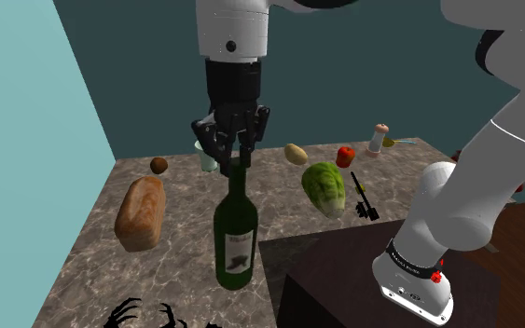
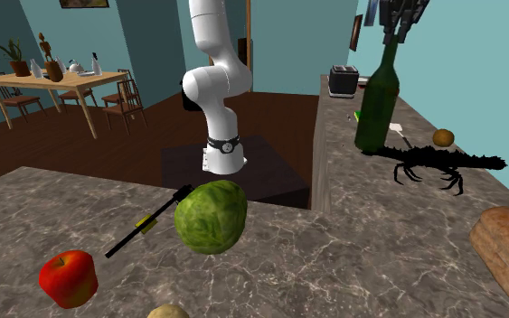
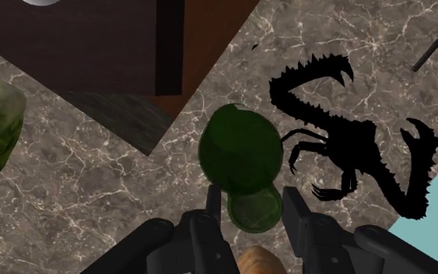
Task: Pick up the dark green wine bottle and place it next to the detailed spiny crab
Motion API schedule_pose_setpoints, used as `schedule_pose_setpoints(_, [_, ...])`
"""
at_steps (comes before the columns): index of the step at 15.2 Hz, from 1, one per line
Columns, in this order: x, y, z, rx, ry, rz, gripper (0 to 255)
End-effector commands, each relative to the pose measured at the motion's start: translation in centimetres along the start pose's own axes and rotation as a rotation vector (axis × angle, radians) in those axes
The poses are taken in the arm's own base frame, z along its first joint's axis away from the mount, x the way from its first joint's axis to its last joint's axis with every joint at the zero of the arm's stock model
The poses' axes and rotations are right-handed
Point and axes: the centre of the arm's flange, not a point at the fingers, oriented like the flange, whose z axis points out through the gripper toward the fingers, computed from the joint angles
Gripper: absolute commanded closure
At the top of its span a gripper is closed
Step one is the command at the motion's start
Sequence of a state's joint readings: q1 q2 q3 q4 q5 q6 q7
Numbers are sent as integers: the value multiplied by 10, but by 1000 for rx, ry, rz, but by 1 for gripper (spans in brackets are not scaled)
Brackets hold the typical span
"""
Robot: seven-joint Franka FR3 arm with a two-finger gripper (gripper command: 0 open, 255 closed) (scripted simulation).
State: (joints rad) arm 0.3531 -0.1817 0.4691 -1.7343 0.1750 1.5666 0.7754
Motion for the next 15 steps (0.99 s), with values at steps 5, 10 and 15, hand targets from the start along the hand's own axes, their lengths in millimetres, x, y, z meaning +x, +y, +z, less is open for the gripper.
schedule_pose_setpoints(5, [2,3,31,1,1,0,255])
schedule_pose_setpoints(10, [3,4,57,1,1,0,255])
schedule_pose_setpoints(15, [5,6,84,1,1,0,255])
